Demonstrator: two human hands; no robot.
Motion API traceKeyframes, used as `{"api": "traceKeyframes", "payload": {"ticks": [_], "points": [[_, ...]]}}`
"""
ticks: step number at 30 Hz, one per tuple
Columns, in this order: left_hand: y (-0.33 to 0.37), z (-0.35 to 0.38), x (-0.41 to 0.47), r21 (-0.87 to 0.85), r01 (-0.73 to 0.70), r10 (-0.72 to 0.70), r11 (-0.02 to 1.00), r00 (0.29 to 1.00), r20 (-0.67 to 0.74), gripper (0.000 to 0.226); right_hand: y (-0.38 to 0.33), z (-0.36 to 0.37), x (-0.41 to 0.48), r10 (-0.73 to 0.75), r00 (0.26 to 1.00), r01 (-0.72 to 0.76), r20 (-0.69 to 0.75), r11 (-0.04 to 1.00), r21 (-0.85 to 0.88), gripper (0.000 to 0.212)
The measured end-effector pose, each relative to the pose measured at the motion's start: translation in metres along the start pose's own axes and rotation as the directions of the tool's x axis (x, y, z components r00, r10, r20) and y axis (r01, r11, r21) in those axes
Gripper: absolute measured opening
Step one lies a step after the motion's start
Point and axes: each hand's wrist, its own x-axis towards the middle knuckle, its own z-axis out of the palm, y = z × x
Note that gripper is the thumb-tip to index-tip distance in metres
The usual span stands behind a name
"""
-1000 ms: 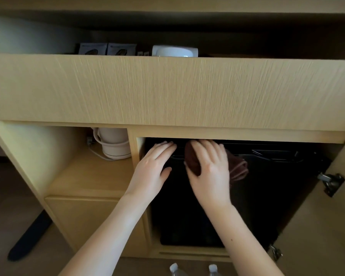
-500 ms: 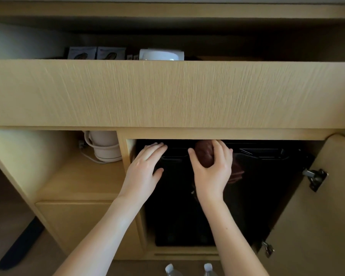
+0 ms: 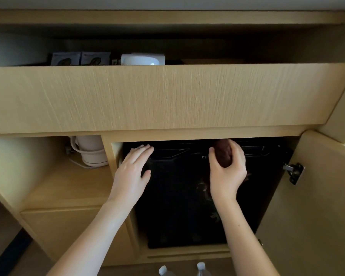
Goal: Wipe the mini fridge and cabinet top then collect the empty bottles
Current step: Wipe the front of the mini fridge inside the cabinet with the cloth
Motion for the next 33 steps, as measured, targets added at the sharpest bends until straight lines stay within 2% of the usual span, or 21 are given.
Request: {"api": "traceKeyframes", "payload": {"ticks": [4,8,10,12,15,17,19,22,25,29,31,33], "points": [[-0.002,0.0,0.001,0.003,0.003,-0.003,1.0,1.0,0.005,0.065,0.001,-0.003,0.003,-0.088,0.989,0.095,0.119,0.994,-0.061,0.035],[0.002,0.0,0.001,-0.016,0.028,-0.028,0.999,0.999,-0.015,0.063,0.01,-0.025,0.017,0.027,0.999,-0.026,0.022,1.0,-0.007,0.04],[0.004,0.003,0.001,-0.057,0.035,-0.037,0.998,0.999,-0.035,0.06,0.008,-0.022,0.011,0.018,0.999,-0.017,0.031,0.999,-0.035,0.04],[0.005,0.005,0.001,-0.077,0.031,-0.036,0.997,0.998,-0.061,0.059,-0.002,-0.005,-0.003,-0.062,0.991,0.074,0.119,0.993,-0.094,0.041],[0.003,0.006,0.001,-0.063,-0.016,0.011,0.998,0.996,-0.086,0.06,-0.017,0.032,-0.031,-0.219,0.926,0.268,0.308,0.955,-0.129,0.039],[0.002,0.007,0.0,-0.073,-0.03,0.022,0.997,0.995,-0.1,0.061,-0.02,0.046,-0.044,-0.255,0.893,0.324,0.371,0.936,-0.137,0.04],[0.003,0.007,-0.002,-0.121,0.025,-0.042,0.992,0.99,-0.136,0.059,-0.017,0.043,-0.044,-0.257,0.897,0.32,0.36,0.939,-0.127,0.041],[0.001,0.005,-0.005,-0.258,0.118,-0.169,0.959,0.968,-0.184,0.056,-0.009,0.027,-0.034,-0.185,0.953,0.213,0.241,0.973,-0.094,0.04],[-0.002,0.003,-0.005,-0.357,0.122,-0.19,0.926,0.968,-0.163,0.053,-0.015,0.036,-0.034,-0.13,0.98,0.148,0.152,0.982,-0.118,0.038],[-0.002,0.001,-0.005,-0.387,0.125,-0.205,0.914,0.963,-0.174,0.054,-0.025,0.067,-0.06,-0.261,0.908,0.318,0.328,0.939,-0.132,0.04],[-0.002,0.001,-0.005,-0.398,0.122,-0.207,0.909,0.962,-0.177,0.054,-0.026,0.067,-0.062,-0.27,0.872,0.335,0.409,0.937,-0.096,0.042],[-0.004,0.001,-0.005,-0.411,0.114,-0.196,0.904,0.967,-0.165,0.054,-0.021,0.057,-0.054,-0.285,0.864,0.354,0.415,0.93,-0.098,0.043]]}}
